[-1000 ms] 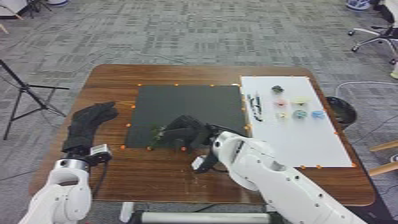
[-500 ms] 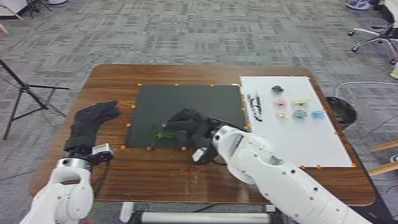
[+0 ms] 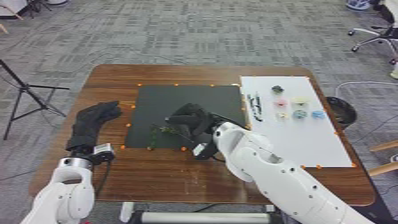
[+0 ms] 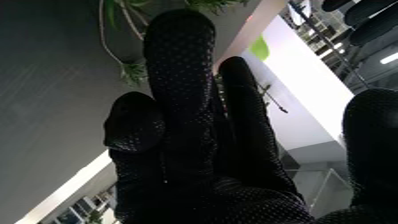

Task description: Arrange flowers

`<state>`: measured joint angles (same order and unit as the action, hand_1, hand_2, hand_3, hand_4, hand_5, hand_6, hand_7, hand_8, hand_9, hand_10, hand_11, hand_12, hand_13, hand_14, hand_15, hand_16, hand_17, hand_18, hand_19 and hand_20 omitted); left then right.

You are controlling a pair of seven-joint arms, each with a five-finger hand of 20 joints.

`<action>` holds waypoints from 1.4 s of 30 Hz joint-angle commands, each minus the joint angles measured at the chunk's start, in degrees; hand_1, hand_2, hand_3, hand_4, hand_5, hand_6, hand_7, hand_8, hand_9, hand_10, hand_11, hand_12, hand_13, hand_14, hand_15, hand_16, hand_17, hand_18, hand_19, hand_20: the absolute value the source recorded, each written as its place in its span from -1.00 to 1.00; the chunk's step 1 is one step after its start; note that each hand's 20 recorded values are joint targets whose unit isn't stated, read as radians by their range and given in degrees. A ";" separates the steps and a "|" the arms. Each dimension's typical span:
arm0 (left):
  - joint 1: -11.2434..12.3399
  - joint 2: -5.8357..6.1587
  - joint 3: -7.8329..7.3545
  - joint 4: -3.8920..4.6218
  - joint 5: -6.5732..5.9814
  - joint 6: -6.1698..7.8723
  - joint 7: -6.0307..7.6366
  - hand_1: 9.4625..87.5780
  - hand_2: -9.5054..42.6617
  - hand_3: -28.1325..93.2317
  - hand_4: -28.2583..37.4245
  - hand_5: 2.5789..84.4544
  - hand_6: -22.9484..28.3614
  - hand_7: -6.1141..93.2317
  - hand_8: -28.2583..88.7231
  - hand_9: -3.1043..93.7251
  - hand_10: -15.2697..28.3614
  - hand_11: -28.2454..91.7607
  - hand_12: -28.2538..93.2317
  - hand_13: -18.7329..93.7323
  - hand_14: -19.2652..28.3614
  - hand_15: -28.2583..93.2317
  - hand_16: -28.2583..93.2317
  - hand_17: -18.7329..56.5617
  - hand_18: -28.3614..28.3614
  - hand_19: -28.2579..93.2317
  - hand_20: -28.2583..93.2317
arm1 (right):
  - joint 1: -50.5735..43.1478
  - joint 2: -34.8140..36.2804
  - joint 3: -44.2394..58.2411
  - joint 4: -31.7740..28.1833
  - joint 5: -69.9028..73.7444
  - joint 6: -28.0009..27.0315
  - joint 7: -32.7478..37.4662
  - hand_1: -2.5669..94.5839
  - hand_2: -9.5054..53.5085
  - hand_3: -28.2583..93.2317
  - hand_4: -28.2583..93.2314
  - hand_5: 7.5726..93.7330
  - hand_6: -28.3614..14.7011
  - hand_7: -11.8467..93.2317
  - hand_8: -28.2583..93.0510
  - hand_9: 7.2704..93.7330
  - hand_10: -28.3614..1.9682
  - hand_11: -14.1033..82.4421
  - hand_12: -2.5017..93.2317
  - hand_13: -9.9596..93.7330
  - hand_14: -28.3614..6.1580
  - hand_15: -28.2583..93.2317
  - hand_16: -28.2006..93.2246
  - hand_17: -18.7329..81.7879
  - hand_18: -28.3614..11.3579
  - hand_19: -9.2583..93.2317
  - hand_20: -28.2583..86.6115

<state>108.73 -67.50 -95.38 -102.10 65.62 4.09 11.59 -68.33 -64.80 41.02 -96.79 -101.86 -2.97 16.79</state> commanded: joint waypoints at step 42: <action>1.24 -0.13 -0.68 -1.27 0.01 -1.10 -0.66 -0.56 -0.33 0.56 -0.90 0.33 0.02 -0.57 -0.63 0.19 0.39 -0.17 -0.30 0.14 0.60 -0.11 -0.50 -0.22 0.45 -0.32 -0.17 | -15.12 8.26 8.61 -14.04 15.25 0.99 7.83 -0.57 -0.44 0.28 -0.66 0.17 0.04 -0.67 -0.60 0.28 -0.22 -0.54 -0.70 0.87 0.09 0.14 -0.03 0.48 -0.38 0.92 0.12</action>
<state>109.80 -67.52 -95.91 -103.00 65.59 3.85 11.30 -82.76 -56.16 51.57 -109.97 -87.09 -0.56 24.66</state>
